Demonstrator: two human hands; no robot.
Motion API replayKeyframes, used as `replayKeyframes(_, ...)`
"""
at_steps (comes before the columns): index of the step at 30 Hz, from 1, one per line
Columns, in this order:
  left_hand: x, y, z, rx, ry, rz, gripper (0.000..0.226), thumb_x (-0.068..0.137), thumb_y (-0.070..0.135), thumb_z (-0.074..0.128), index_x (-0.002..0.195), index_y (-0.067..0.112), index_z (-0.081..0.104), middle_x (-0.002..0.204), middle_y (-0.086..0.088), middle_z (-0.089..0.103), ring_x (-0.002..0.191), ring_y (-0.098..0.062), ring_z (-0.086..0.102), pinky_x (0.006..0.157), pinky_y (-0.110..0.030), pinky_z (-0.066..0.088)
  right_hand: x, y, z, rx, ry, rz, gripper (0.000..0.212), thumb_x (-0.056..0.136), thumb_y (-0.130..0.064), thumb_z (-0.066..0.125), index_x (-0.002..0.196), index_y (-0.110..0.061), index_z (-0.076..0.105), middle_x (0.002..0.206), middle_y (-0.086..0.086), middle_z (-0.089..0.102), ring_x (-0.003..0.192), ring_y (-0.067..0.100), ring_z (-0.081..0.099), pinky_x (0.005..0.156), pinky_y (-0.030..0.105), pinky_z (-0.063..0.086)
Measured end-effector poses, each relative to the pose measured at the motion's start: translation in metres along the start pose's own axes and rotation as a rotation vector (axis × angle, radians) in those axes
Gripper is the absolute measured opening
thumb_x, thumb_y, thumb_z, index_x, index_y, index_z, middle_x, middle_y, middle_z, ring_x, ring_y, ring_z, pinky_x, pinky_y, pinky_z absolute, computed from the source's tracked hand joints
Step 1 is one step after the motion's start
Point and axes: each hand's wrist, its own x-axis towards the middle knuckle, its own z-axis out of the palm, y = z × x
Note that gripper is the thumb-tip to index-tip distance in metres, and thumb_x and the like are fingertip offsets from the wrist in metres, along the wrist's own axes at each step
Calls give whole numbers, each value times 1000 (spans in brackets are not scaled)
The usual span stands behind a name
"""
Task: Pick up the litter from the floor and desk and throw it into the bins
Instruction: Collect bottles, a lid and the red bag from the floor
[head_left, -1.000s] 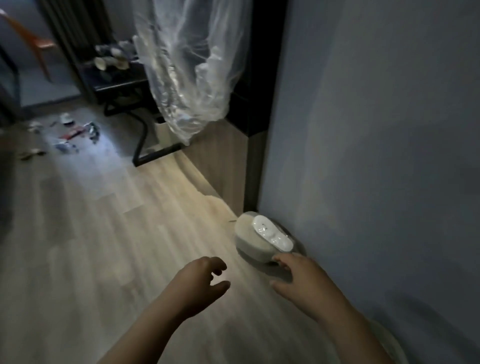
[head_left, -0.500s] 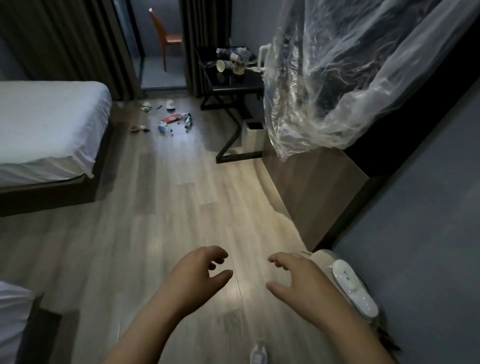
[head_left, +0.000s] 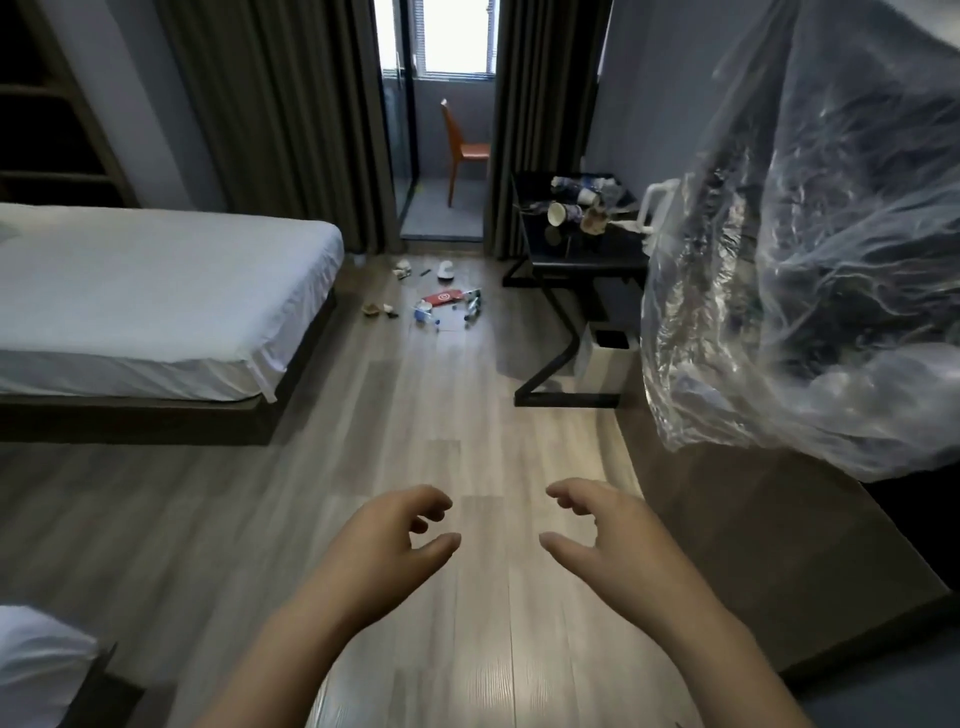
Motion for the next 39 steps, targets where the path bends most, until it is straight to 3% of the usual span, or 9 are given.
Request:
replayKeyframes(10,143,-49,-65,-14,78,-53,29,84,43,64,111,36,59,106,19,61,98,2,58,88,-27,51,191,-25,10,-54,-43,-91,44,85,-42,63,127,-37,53,119,-20,56,109,-5,50,87,15,41)
replayKeyframes(20,316,-120,-172,35,97,-43,29,85,41,63,112,31,60,108,15,60,98,0,58,88,-26,50,383,-82,43,-49,-33,-35,43,85,-42,63,127,-39,53,115,-23,55,108,-6,49,90,17,42)
replayKeyframes(33,559,-159,-222,71,49,-84,34,86,41,62,118,30,58,111,16,59,99,1,56,85,-17,47,649,-73,48,-11,-99,-49,45,84,-42,64,127,-35,54,119,-19,56,109,-3,50,92,20,45)
replayKeyframes(39,676,-161,-248,80,82,-136,35,85,43,63,117,30,60,109,16,60,98,2,57,88,-22,49,787,-69,23,-34,-139,-92,44,85,-40,64,128,-32,54,122,-16,57,112,-1,51,94,20,44)
